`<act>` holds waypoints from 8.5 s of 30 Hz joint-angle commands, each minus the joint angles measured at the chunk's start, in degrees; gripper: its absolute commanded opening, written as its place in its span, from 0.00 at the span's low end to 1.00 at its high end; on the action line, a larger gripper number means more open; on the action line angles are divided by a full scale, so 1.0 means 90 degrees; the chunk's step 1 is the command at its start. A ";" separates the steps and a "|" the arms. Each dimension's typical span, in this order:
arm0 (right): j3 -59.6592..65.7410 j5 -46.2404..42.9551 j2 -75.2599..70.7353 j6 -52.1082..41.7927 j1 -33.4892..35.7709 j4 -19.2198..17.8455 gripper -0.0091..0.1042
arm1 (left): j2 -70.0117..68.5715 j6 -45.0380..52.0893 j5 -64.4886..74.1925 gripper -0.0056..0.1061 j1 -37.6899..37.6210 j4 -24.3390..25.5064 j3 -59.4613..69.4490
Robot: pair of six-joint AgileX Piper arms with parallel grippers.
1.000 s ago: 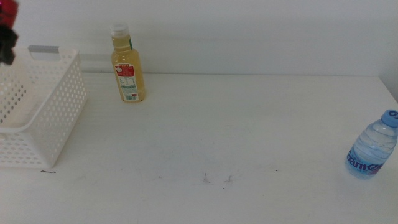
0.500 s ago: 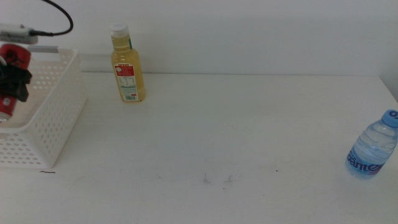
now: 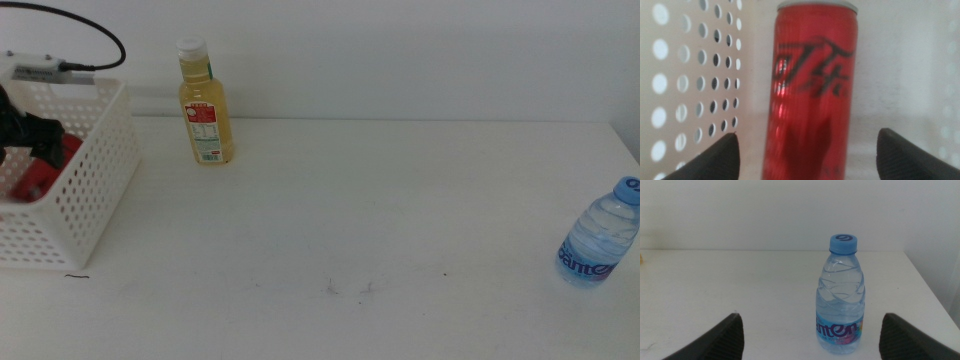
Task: Use arms to grab the bottles and put them into the dustbin to the left of the table.
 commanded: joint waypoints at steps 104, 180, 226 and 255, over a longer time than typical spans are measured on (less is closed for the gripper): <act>0.0024 -0.0066 -0.0030 -0.0040 -0.0043 -0.0066 0.84 | 0.1851 -0.1859 -1.1518 0.82 -0.3019 -0.0756 0.2528; 0.0024 -0.0065 -0.0030 -0.0040 -0.0043 -0.0054 0.84 | -0.0318 0.1455 0.1357 0.88 -0.0007 -0.1381 -0.0249; 0.0024 -0.0065 -0.0030 -0.0040 -0.0043 -0.0054 0.84 | -0.5155 0.0019 0.1617 0.89 -0.3762 -0.2221 -0.0124; -0.1444 -0.0412 0.2574 -0.0242 -0.0043 0.0177 0.84 | -0.5155 0.0019 0.1206 0.89 -0.3762 -0.2132 -0.0124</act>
